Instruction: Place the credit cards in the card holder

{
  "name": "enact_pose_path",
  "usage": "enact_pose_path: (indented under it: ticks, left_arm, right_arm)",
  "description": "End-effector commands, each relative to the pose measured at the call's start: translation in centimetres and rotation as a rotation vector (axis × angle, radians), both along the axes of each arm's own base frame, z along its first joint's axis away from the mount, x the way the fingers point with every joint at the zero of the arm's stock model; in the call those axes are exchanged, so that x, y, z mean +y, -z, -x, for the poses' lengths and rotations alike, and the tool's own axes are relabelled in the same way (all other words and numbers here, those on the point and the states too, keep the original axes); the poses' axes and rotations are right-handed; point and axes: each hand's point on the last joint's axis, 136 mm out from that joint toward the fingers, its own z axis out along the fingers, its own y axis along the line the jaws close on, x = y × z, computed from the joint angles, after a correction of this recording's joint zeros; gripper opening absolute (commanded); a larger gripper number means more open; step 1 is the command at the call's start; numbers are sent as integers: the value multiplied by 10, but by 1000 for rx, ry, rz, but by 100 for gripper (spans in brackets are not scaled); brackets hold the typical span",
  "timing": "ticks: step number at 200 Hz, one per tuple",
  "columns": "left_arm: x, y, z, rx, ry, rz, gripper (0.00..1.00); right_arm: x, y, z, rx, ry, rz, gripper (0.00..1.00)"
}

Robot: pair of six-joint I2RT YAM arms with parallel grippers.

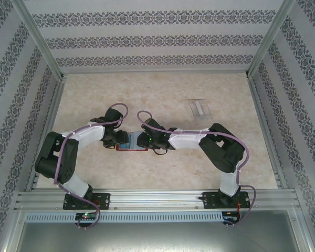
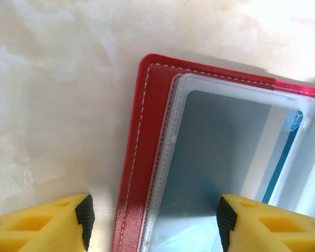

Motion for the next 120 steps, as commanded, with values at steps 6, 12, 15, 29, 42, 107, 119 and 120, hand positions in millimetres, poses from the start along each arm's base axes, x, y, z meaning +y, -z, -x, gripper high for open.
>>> enact_pose_path:
  ticks: [6,12,15,29,42,107,119,120]
  left_arm:
    - [-31,13,0,7,52,148,62]
    - [-31,13,0,7,53,148,62]
    - [-31,13,0,7,53,149,61]
    - [-31,13,1,8,52,149,60]
    - [-31,14,1,9,54,151,60]
    - [-30,14,3,7,56,148,58]
    - [-30,14,3,5,56,147,58]
    - [-30,13,3,5,55,147,58]
  right_arm:
    - [15,-8,-2,-4,-7,-64,32]
    - [16,-10,-3,-7,-10,-72,32]
    - [17,-11,-3,-7,-12,-75,31]
    - [21,-15,-3,-9,-21,-93,30]
    - [22,-16,-3,-7,-22,-104,28]
    - [18,-11,-4,-9,-7,-66,30]
    - [8,-14,-5,-35,14,-20,30]
    - [5,-14,-5,-37,18,-11,30]
